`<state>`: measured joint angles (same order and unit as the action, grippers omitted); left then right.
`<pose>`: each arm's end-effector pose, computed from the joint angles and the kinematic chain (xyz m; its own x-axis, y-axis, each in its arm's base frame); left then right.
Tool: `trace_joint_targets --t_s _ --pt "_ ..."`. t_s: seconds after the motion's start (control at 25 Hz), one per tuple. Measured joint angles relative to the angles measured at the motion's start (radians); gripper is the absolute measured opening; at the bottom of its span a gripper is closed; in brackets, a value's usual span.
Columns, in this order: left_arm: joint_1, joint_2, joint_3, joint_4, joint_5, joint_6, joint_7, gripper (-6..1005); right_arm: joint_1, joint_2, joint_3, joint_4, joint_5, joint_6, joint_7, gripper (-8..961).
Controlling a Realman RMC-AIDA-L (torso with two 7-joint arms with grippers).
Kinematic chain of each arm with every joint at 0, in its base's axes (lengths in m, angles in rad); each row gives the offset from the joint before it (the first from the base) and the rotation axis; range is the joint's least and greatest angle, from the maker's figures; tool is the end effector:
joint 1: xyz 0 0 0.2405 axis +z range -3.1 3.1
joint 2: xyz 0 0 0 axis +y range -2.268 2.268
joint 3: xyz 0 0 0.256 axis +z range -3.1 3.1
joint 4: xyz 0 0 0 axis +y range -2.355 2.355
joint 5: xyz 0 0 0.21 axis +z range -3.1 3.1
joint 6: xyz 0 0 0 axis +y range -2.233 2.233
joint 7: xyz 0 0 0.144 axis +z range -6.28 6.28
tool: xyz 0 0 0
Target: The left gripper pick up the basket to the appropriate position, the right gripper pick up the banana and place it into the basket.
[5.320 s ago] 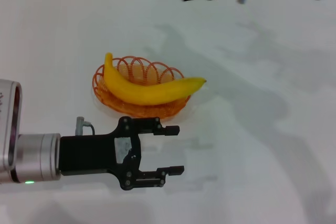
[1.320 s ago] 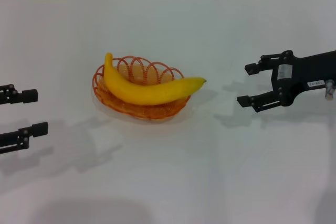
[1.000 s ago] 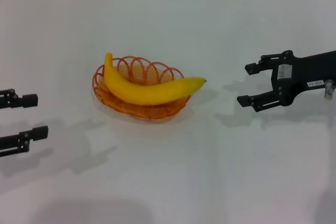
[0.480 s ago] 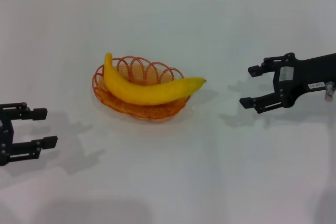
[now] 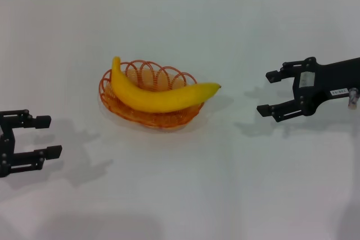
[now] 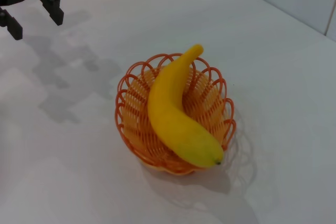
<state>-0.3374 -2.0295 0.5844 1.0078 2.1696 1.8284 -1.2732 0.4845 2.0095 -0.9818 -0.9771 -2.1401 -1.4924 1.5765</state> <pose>-0.3101 0.2717 0.0782 0.9311 0.2145 0.2951 0.2957 -0.9175 -0.2661 0.2616 0.3452 0.0314 0.9496 -0.2857 -0.1292 -0.3102 -0.9160 -0.2543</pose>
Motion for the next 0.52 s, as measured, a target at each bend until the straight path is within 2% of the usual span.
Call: trace_joint_targets --t_s 0.52 --pt "-0.002 0.000 0.000 0.000 -0.004 0.000 0.001 662 0.000 0.000 0.000 0.000 0.000 0.000 -0.003 880"
